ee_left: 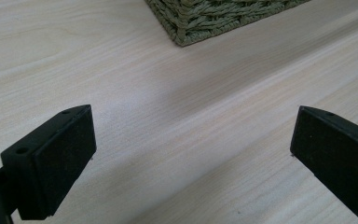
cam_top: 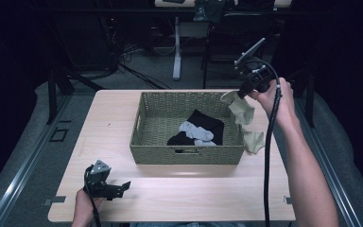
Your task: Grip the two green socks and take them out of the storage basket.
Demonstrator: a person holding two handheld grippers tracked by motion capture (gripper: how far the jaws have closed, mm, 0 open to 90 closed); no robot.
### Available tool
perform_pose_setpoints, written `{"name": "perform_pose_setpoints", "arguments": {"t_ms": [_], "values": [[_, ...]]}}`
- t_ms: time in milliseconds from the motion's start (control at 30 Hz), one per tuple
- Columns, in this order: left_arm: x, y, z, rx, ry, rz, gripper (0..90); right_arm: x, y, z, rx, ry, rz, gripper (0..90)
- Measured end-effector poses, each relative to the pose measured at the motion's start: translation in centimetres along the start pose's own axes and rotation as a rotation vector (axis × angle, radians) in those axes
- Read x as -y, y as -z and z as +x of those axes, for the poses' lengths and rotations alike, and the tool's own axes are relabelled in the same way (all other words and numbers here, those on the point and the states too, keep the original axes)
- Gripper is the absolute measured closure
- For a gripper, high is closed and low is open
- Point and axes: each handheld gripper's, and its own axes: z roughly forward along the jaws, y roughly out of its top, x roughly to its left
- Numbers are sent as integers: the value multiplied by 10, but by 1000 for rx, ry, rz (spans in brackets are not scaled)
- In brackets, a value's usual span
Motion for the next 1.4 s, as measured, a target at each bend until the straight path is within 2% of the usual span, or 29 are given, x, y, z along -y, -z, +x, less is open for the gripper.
{"name": "perform_pose_setpoints", "arguments": {"t_ms": [200, 300, 400, 433, 533, 600, 700, 967, 1000, 1067, 1200, 1300, 1400], "values": [[0, 0, 0, -3, 1, -1, 2, 24, -3, -27, 24, -62, -12, 873], [0, 0, 0, -3, 0, -1, 2, 30, -5, -32, 33, -73, -1, 872], [-1, 0, 0, -2, 0, 1, 2, 43, -13, -43, 41, -113, 6, 872], [-1, 0, 0, -2, 0, 1, 2, 43, -13, -43, 41, -113, 6, 872], [0, 0, 0, -2, -1, 0, 2, 56, -28, -54, 37, -148, 25, 872], [0, 0, 0, -3, -1, 1, 2, 58, -30, -56, 37, -152, 30, 872], [0, 0, 0, -3, 2, 3, 2, 68, -46, -64, 15, -183, 51, 871], [-1, -1, 0, -3, 0, 5, 2, 80, -72, -71, 7, -221, 72, 871], [-1, 0, 0, -2, 2, 6, 2, 84, -82, -74, -2, -232, 92, 871], [0, 0, 0, -3, 2, 5, 2, 85, -85, -75, -2, -239, 92, 871], [-1, 0, 0, -2, 0, 4, 2, 93, -109, -82, -3, -281, 114, 870], [0, 0, 0, -3, 2, 1, 2, 95, -116, -83, -5, -291, 121, 870], [0, 0, 0, -2, 2, 2, 2, 99, -132, -85, -5, -304, 140, 869]]}}
